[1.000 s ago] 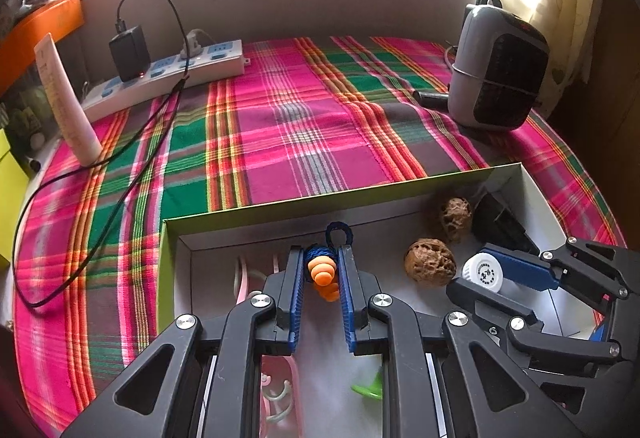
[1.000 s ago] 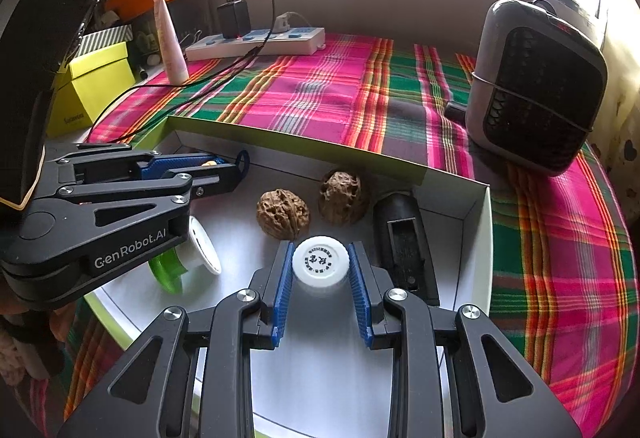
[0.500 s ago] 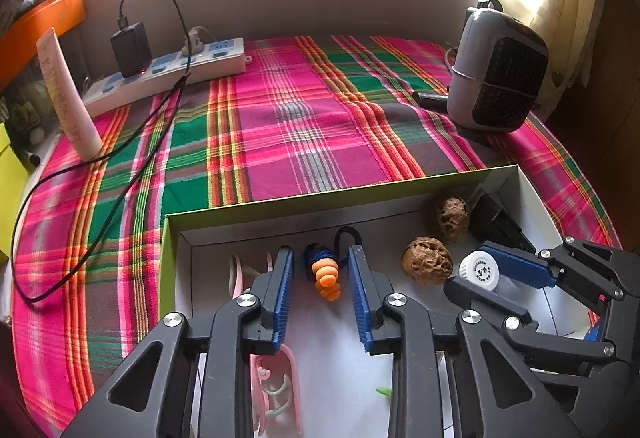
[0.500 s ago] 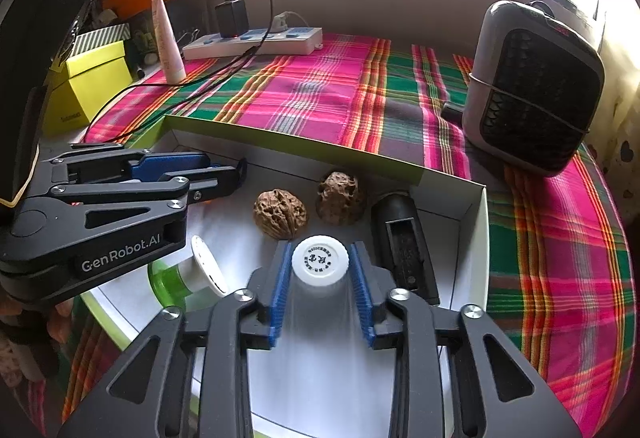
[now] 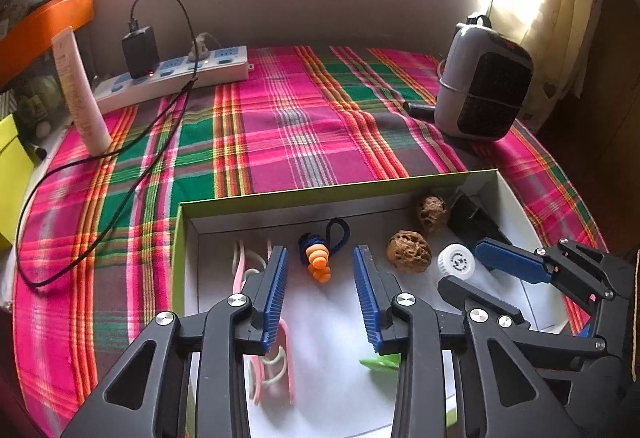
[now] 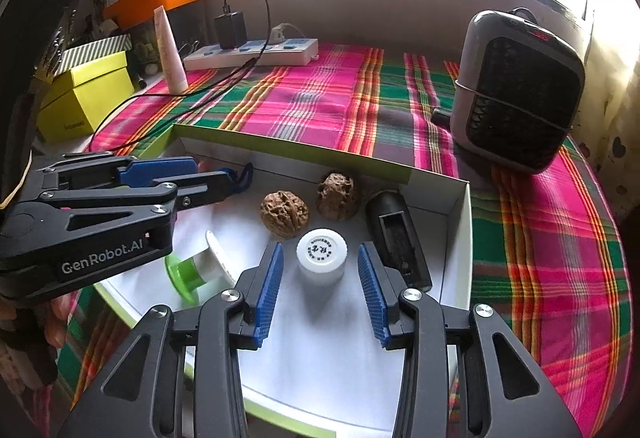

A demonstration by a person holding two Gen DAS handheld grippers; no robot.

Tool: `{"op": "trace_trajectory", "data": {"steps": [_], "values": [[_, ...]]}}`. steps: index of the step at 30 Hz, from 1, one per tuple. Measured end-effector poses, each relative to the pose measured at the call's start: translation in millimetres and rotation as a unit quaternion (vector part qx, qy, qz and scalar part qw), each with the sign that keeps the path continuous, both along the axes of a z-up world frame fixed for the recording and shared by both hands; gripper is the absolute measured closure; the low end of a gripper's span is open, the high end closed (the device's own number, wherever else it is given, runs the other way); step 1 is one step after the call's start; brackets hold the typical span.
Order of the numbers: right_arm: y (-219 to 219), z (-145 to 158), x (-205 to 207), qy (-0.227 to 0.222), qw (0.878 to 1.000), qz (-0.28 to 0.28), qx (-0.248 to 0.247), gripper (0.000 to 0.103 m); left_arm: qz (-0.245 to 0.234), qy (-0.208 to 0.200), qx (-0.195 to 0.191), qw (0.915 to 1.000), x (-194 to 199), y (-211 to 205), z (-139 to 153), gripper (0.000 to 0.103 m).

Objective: Organize objects
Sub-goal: 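Lower and open the left tool releasing the earplug while the right tool releases the jar, then withdraw both open tools from the tray toward the white items on the cloth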

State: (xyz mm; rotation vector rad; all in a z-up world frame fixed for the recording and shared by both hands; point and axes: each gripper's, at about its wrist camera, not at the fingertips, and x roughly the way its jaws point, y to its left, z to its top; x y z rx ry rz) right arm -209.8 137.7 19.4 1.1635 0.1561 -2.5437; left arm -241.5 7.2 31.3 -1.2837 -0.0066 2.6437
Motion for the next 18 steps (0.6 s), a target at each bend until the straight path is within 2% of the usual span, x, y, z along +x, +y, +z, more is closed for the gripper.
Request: {"op": "trace_trajectory", "data": {"steps": [18], "values": [[5, 13, 34, 0.019, 0.999, -0.020, -0.018, 0.063, 0.018, 0.038, -0.014, 0.9990, 53, -6, 21, 0.070]]}}
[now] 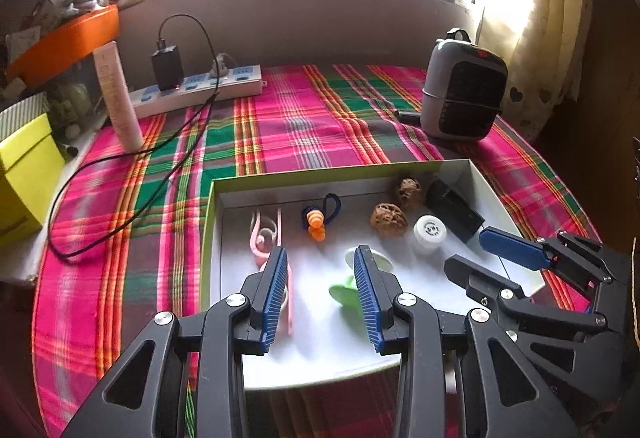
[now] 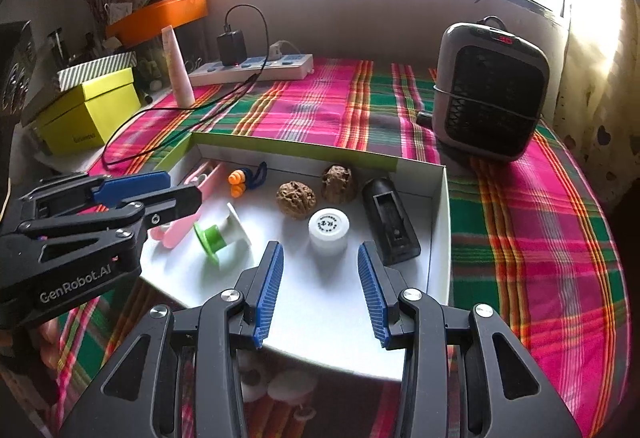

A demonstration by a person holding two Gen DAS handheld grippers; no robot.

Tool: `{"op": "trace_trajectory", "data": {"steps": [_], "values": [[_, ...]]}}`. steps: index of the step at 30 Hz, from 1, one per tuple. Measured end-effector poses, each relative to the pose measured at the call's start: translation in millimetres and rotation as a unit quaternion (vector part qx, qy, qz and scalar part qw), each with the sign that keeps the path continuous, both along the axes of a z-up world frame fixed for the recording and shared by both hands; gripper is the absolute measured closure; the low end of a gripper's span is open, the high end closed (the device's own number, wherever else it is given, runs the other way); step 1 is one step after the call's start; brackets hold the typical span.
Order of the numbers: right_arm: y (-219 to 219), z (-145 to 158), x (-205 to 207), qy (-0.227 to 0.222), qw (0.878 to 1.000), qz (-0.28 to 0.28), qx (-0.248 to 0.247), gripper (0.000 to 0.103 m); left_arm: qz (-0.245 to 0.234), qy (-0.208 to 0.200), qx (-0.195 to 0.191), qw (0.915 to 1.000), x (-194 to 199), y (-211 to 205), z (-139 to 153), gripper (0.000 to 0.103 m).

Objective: Organize objects
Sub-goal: 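Withdraw both open tools from the tray toward the white items on the cloth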

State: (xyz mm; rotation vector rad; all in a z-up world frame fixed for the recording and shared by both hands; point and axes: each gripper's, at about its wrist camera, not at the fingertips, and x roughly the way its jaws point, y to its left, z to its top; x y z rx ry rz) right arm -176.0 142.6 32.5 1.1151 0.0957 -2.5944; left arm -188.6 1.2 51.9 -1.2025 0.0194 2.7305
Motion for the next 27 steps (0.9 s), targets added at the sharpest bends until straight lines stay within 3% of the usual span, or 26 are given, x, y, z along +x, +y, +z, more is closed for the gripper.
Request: {"op": "trace_trajectory", "data": {"steps": [27], "values": [[22, 3, 51, 0.019, 1.000, -0.019, -0.015, 0.063, 0.038, 0.025, 0.019, 0.9988, 62, -11, 2, 0.070]]}}
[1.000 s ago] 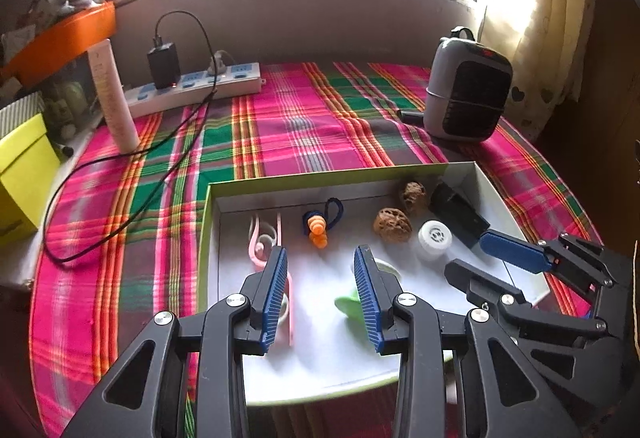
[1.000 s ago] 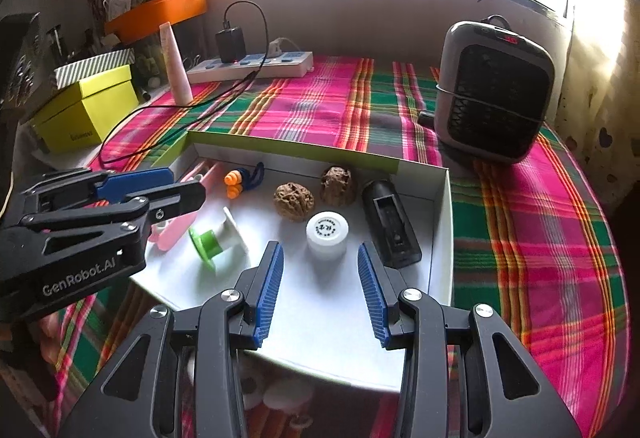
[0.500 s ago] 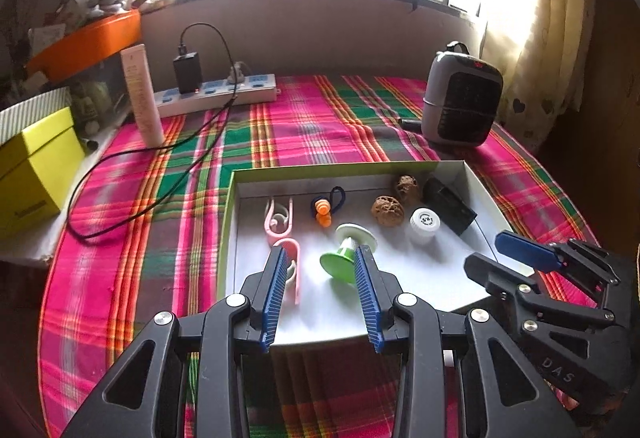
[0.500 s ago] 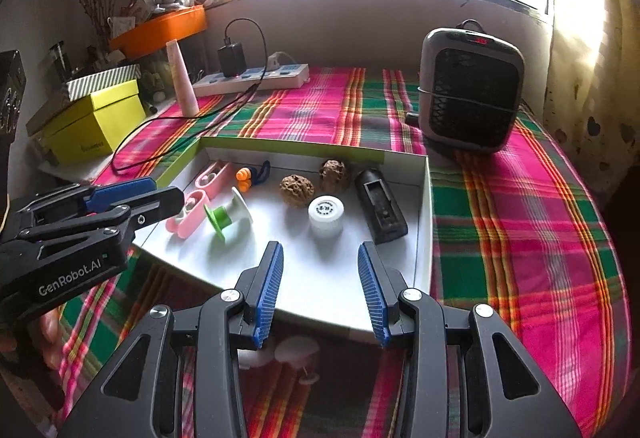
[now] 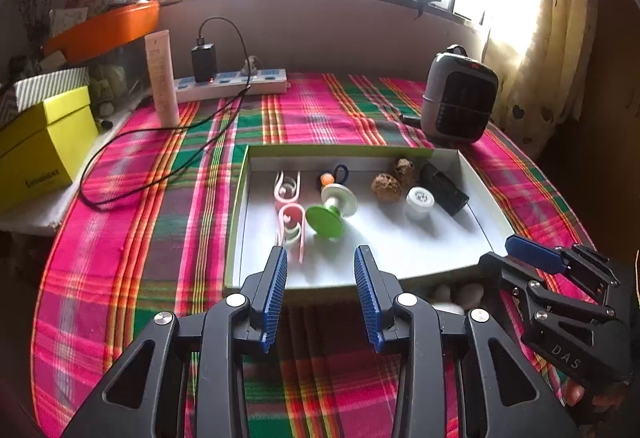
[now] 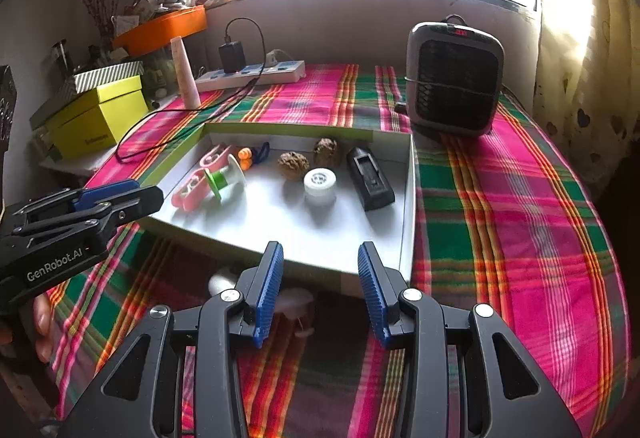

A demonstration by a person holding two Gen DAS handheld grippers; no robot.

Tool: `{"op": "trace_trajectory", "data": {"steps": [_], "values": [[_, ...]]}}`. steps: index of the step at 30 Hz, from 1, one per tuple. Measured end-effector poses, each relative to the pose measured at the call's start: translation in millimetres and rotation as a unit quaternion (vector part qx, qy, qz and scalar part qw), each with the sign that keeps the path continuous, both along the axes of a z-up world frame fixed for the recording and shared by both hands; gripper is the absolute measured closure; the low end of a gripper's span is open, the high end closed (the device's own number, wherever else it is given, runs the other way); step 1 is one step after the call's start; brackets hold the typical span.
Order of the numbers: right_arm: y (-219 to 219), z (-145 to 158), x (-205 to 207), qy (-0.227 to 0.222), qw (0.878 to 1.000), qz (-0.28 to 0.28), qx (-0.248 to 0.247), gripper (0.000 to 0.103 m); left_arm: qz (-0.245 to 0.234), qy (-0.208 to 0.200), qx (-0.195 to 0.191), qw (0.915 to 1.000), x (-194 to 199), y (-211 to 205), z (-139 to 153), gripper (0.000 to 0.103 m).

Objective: Organize objects
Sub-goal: 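Withdraw both open tools from the tray toward the white items on the cloth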

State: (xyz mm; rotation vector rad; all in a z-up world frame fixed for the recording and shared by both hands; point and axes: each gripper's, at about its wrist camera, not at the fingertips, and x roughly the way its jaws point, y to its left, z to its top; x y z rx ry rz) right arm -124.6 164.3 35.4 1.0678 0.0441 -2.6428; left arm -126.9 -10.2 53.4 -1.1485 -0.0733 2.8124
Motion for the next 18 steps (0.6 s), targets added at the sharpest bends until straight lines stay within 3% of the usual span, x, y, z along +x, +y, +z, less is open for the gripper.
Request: {"op": "trace_trajectory", "data": {"steps": [12, 16, 18], "values": [[8, -3, 19, 0.001, 1.000, -0.005, -0.006, 0.063, -0.036, -0.028, 0.021, 0.9987, 17, 14, -17, 0.070], [12, -8, 22, -0.008, 1.000, -0.007, -0.007, 0.063, -0.053, -0.039, 0.045, 0.9968, 16, 20, -20, 0.056], [14, -11, 23, -0.012, 1.000, -0.009, -0.009, 0.063, -0.057, -0.046, 0.053, 0.9959, 15, 23, -21, 0.056]]}}
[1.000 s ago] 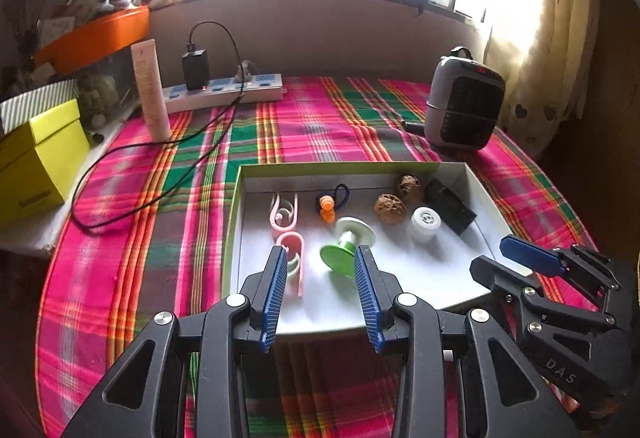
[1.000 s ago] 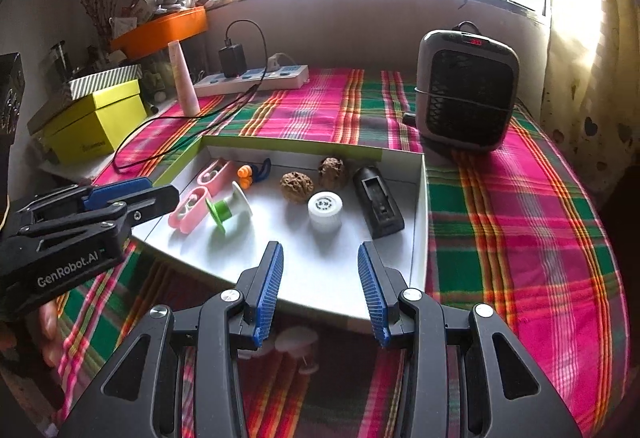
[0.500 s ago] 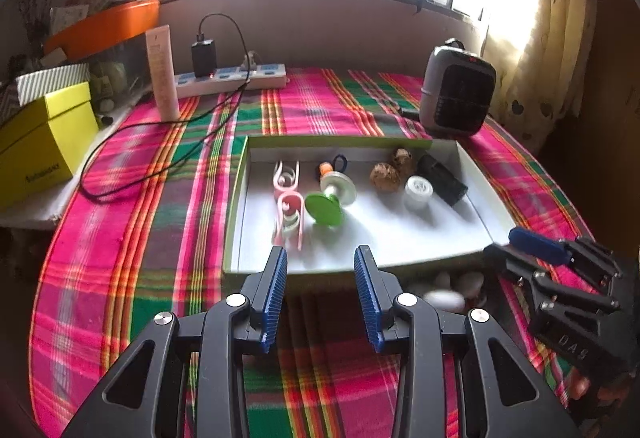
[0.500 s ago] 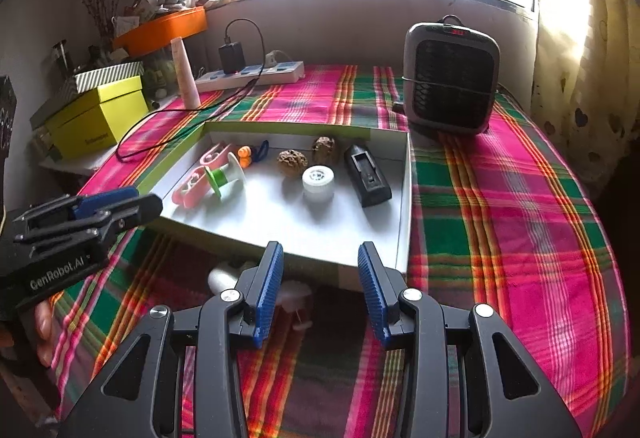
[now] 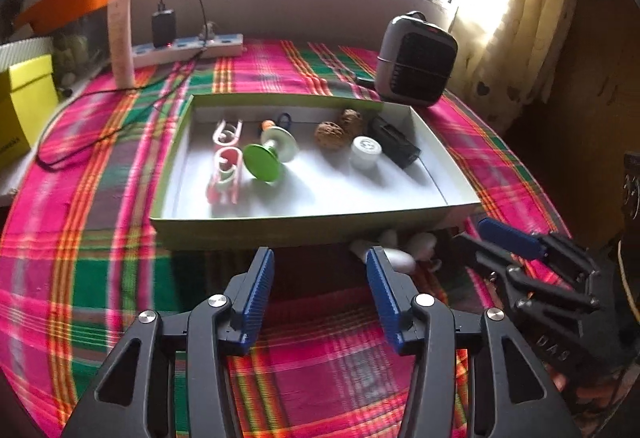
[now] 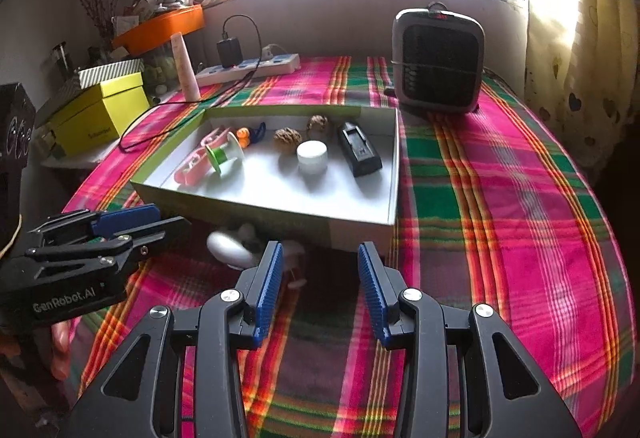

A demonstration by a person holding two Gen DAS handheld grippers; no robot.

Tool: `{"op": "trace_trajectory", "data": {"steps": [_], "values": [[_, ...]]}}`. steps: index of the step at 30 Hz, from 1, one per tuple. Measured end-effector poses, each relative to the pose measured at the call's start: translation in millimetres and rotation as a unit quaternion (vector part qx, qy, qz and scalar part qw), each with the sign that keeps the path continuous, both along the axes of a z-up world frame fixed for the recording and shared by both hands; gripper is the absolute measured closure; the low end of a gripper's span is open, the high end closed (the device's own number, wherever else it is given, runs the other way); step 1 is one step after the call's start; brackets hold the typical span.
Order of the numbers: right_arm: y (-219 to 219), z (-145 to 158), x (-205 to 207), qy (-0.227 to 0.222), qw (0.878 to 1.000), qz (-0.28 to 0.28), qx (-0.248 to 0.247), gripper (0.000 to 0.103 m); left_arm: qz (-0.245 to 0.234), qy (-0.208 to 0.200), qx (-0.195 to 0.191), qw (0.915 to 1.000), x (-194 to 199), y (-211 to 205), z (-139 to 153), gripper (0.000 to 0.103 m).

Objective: Organize objects
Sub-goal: 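Withdraw both open tools from the tray toward the white items on the cloth, then close the left tool on the white knob toy while the right tool grasps the mushroom piece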

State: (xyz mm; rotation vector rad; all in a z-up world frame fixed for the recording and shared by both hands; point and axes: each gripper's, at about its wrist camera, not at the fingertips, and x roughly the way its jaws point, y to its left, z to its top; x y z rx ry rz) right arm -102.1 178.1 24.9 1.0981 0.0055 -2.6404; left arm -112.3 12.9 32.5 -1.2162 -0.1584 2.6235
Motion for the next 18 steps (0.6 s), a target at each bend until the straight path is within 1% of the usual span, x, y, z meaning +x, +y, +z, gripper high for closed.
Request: {"op": "trace_trajectory", "data": {"steps": [4, 8, 13, 16, 18], "values": [[3, -3, 1, -0.005, 1.000, -0.003, -0.002, 0.063, -0.003, -0.011, 0.008, 0.9999, -4, 5, -4, 0.056], [7, -4, 2, -0.005, 1.000, -0.006, -0.005, 0.063, -0.006, -0.027, 0.025, 0.9993, -9, 6, -9, 0.055], [9, -5, 2, -0.008, 1.000, -0.007, -0.008, 0.063, -0.013, -0.029, 0.033, 0.9989, -13, 11, -9, 0.055], [10, -5, 2, -0.009, 1.000, -0.008, -0.010, 0.063, -0.022, -0.034, 0.033, 0.9986, -15, 17, -10, 0.051], [11, -5, 2, -0.009, 1.000, -0.009, -0.011, 0.063, -0.031, -0.045, 0.035, 0.9979, -18, 21, -13, 0.051]]}}
